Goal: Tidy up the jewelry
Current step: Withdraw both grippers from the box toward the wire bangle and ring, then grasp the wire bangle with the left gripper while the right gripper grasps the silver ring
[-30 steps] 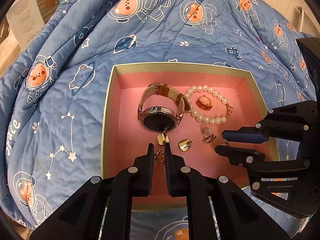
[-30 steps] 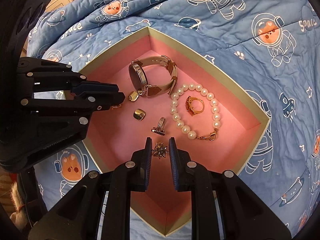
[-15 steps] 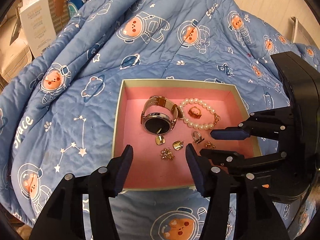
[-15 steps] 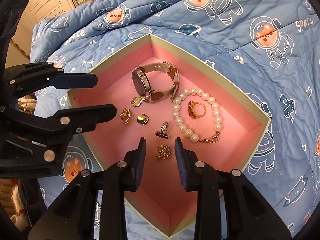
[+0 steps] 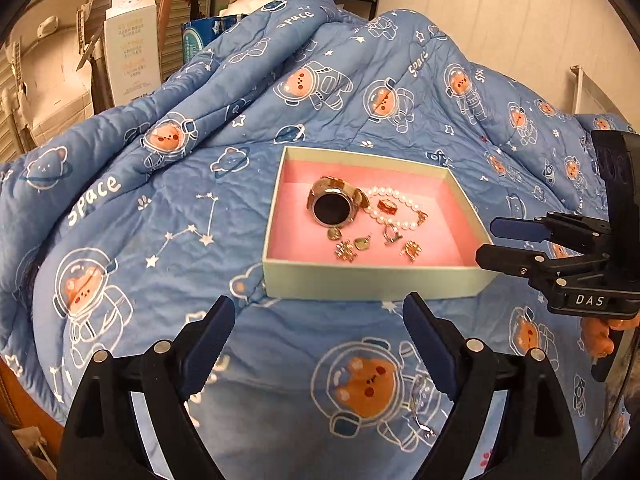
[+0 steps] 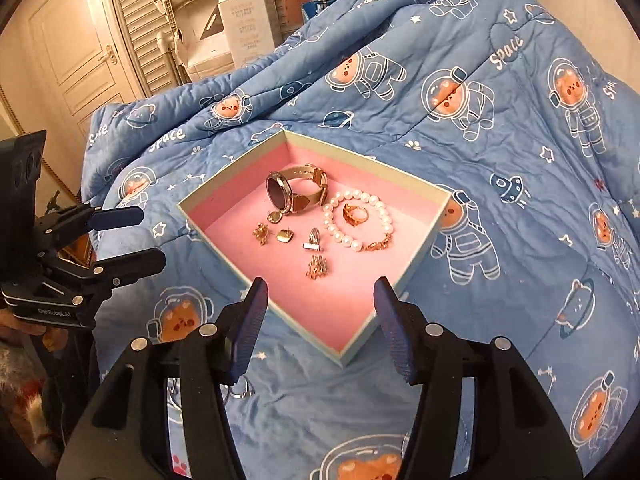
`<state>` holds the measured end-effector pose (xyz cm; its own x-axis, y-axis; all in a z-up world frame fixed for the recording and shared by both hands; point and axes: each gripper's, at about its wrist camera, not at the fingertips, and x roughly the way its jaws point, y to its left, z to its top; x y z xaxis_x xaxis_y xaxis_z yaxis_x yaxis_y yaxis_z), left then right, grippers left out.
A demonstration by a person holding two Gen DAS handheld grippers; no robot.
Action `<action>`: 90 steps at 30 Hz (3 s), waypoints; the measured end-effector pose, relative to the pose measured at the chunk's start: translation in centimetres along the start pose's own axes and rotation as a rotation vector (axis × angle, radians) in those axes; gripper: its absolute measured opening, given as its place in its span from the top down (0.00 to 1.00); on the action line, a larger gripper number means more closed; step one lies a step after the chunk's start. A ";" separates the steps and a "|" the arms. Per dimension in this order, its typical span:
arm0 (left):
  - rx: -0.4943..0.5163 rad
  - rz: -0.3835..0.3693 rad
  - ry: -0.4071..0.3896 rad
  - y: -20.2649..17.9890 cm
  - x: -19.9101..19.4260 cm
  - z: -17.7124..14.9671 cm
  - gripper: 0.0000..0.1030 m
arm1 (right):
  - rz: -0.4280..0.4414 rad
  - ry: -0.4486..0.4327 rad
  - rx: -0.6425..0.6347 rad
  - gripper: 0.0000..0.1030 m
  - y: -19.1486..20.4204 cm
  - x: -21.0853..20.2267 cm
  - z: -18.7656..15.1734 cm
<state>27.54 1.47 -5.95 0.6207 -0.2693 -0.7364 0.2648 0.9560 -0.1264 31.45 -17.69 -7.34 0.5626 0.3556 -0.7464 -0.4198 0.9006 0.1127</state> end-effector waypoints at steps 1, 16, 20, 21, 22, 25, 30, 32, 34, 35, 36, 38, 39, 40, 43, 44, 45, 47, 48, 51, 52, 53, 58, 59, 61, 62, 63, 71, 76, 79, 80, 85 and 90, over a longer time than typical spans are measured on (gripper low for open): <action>0.002 -0.015 -0.001 -0.4 -0.3 -0.7 0.18 | -0.005 0.000 -0.004 0.46 0.1 -0.3 -0.8; 0.110 -0.103 0.058 -5.9 -0.3 -8.2 0.18 | 0.010 0.040 0.073 0.46 0.7 -0.6 -6.8; 0.123 -0.106 0.062 -6.5 0.3 -8.3 0.20 | 0.009 0.047 0.091 0.46 0.5 -0.4 -7.1; 0.130 -0.103 0.065 -6.7 0.5 -8.3 0.20 | 0.010 0.051 0.095 0.46 0.4 -0.4 -7.1; 0.140 -0.096 0.068 -7.0 0.7 -8.3 0.20 | 0.011 0.053 0.097 0.46 0.4 -0.3 -7.2; 0.171 -0.079 0.073 -7.8 1.4 -8.3 0.27 | 0.010 0.056 0.101 0.46 0.3 -0.3 -7.4; 0.205 -0.034 0.068 -8.6 2.2 -8.3 0.39 | 0.007 0.058 0.095 0.46 0.2 -0.2 -7.5; 0.216 -0.025 0.063 -8.8 2.2 -8.3 0.45 | 0.005 0.060 0.096 0.46 0.2 -0.2 -7.5; 0.219 -0.020 0.061 -8.8 2.1 -8.3 0.52 | 0.007 0.062 0.096 0.46 0.2 -0.1 -7.6; 0.215 -0.020 0.059 -8.8 2.0 -8.3 0.52 | 0.009 0.064 0.095 0.46 0.3 0.0 -7.6; 0.209 -0.022 0.057 -8.7 2.0 -8.3 0.52 | 0.011 0.064 0.093 0.46 0.4 0.0 -7.7; 0.193 -0.022 0.054 -8.5 1.8 -8.4 0.52 | 0.017 0.066 0.081 0.46 0.7 0.0 -7.7; 0.180 -0.022 0.052 -8.3 1.6 -8.4 0.52 | 0.023 0.065 0.074 0.46 1.0 0.0 -7.8; 0.165 -0.021 0.050 -8.1 1.5 -8.4 0.52 | 0.031 0.065 0.066 0.46 1.2 0.1 -7.8; 0.126 -0.013 0.042 -7.3 1.0 -8.4 0.52 | 0.056 0.069 0.049 0.46 2.0 0.4 -7.8; 0.116 -0.006 0.039 -7.1 0.9 -8.5 0.52 | 0.063 0.071 0.042 0.46 2.3 0.5 -7.8; 0.107 0.000 0.038 -6.9 0.7 -8.5 0.52 | 0.067 0.074 0.035 0.46 2.5 0.7 -7.8; 0.092 0.006 0.035 -6.4 0.4 -8.6 0.52 | 0.072 0.081 0.017 0.47 3.1 1.1 -7.7; 0.084 0.011 0.034 -6.2 0.3 -8.6 0.52 | 0.077 0.084 0.009 0.49 3.4 1.2 -7.7; 0.061 0.018 0.032 -5.6 0.0 -8.6 0.52 | 0.087 0.088 -0.018 0.53 4.3 1.6 -7.6; 0.055 0.021 0.032 -5.4 0.0 -8.6 0.52 | 0.084 0.089 -0.027 0.56 4.5 1.8 -7.6; 0.050 0.022 0.032 -5.3 0.0 -8.6 0.52 | 0.079 0.092 -0.033 0.57 4.6 2.0 -7.5; 0.042 0.021 0.031 -5.0 0.1 -8.7 0.52 | 0.058 0.092 -0.052 0.61 4.9 2.6 -7.2; 0.041 0.021 0.031 -5.0 0.1 -8.8 0.52 | 0.053 0.092 -0.056 0.63 5.0 2.7 -7.2; 0.039 0.019 0.032 -5.0 0.1 -8.8 0.52 | 0.045 0.092 -0.061 0.65 5.1 2.9 -7.1; 0.037 0.018 0.031 -5.0 0.1 -8.8 0.52 | 0.044 0.092 -0.064 0.68 5.1 2.9 -7.1; 0.035 0.017 0.031 -5.0 0.1 -8.8 0.52 | 0.042 0.091 -0.069 0.69 5.3 3.0 -7.0; 0.029 0.013 0.030 -4.9 0.1 -8.8 0.52 | 0.016 0.089 -0.108 0.79 6.0 3.2 -7.0; 0.025 0.007 0.029 -4.8 0.2 -8.7 0.52 | 0.032 0.088 -0.091 0.79 5.7 3.0 -7.0; 0.017 -0.003 0.026 -4.7 0.1 -8.6 0.52 | 0.050 0.089 -0.075 0.79 5.5 2.7 -7.0; 0.013 -0.007 0.025 -4.7 0.0 -8.5 0.52 | 0.057 0.090 -0.069 0.79 5.4 2.7 -7.0; -0.015 -0.035 0.014 -4.3 -0.5 -7.9 0.53 | 0.107 0.087 -0.037 0.79 5.1 2.0 -6.7; -0.015 -0.053 0.002 -4.1 -0.9 -6.7 0.53 | 0.163 0.078 0.001 0.79 4.6 1.1 -5.9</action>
<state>20.95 -1.46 -9.22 0.6048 -0.3197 -0.7294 0.2863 0.9419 -0.1756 25.93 -14.67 -11.53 0.4305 0.4764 -0.7667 -0.5004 0.8329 0.2365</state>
